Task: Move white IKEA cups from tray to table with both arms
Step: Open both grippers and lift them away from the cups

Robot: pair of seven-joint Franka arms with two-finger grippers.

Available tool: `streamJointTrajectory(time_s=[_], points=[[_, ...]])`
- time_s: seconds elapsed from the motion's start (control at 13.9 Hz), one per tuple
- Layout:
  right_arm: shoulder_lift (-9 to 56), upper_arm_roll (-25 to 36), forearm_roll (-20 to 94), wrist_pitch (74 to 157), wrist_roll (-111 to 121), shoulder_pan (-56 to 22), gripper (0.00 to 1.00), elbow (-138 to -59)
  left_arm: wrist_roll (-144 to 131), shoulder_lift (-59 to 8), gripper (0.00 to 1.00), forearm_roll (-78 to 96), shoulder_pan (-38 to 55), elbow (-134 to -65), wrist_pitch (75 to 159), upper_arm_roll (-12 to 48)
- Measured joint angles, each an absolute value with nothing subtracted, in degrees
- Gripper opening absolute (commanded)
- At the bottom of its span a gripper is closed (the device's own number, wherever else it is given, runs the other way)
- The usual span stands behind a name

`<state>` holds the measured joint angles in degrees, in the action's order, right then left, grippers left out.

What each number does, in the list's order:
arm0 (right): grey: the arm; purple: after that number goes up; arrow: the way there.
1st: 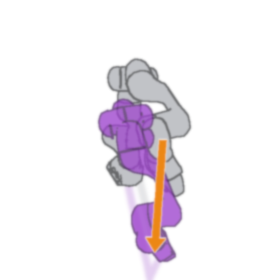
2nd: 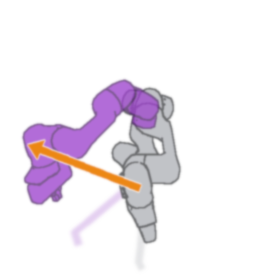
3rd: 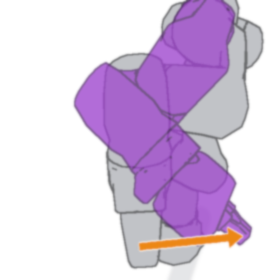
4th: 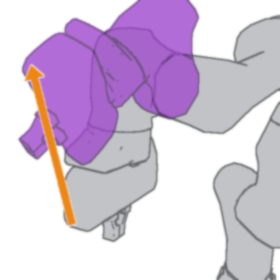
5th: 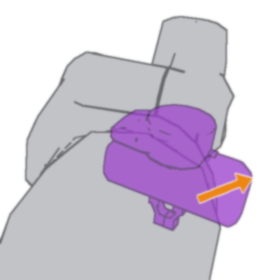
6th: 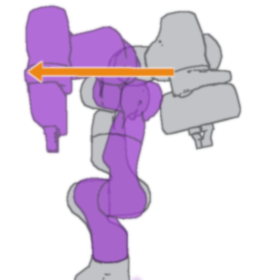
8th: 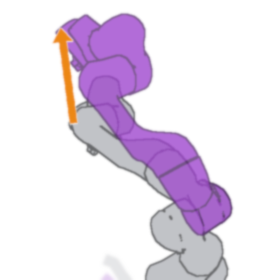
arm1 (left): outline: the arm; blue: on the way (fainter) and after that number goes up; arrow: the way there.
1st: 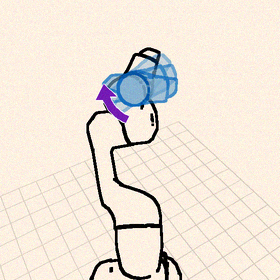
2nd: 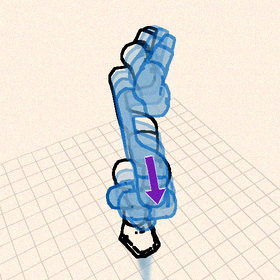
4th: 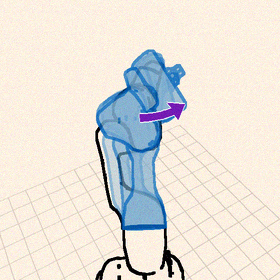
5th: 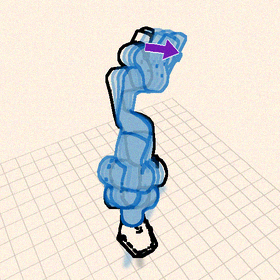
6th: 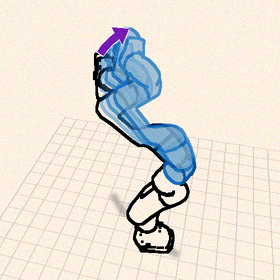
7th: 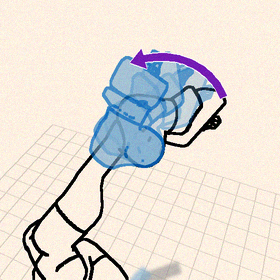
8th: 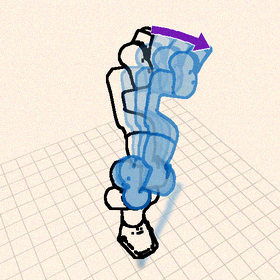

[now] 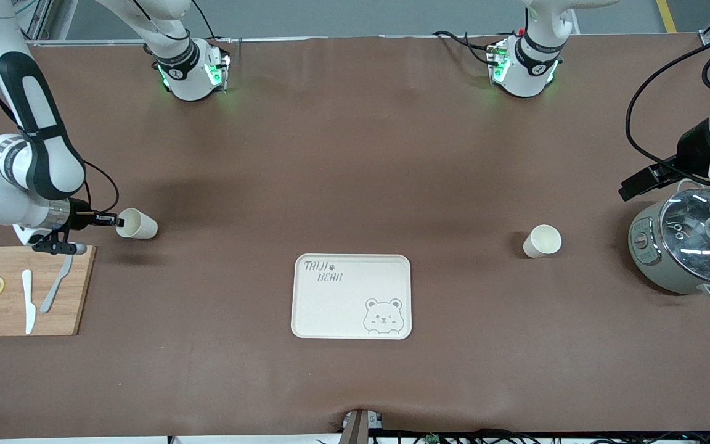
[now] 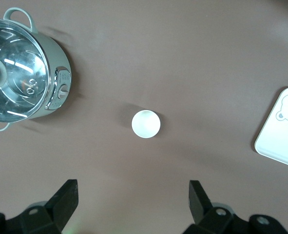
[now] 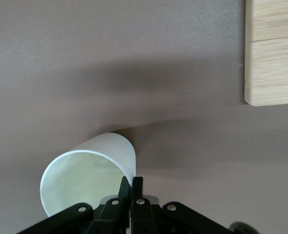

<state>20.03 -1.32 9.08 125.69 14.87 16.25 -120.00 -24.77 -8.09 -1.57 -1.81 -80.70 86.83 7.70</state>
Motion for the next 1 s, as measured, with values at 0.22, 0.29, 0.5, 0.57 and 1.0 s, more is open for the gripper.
streamJointTrajectory(time_s=[0.22,0.29,0.5,0.57,1.0], points=[[19.8,-1.4,9.1,126.0,14.9,16.1,1.0,-120.9,-21.0,-7.8,1.0,-1.6,-1.9,-80.4,86.8,7.7],[19.8,-1.4,9.1,126.0,14.9,16.1,1.0,-121.2,-19.4,-7.3,1.0,-1.6,-2.2,-80.1,86.8,7.6],[19.7,-1.5,9.1,124.9,14.9,16.0,1.0,-121.3,-15.2,-4.7,1.0,-1.6,-2.7,-80.2,86.2,7.5],[19.7,-1.6,9.1,123.3,14.9,16.0,1.0,-120.8,-13.5,-4.0,1.0,-1.6,-2.6,-80.6,85.9,7.3],[18.3,-1.7,9.1,103.4,14.9,14.9,1.0,-102.0,-9.8,-1.1,1.0,-1.6,2.0,-84.3,86.1,1.9]])
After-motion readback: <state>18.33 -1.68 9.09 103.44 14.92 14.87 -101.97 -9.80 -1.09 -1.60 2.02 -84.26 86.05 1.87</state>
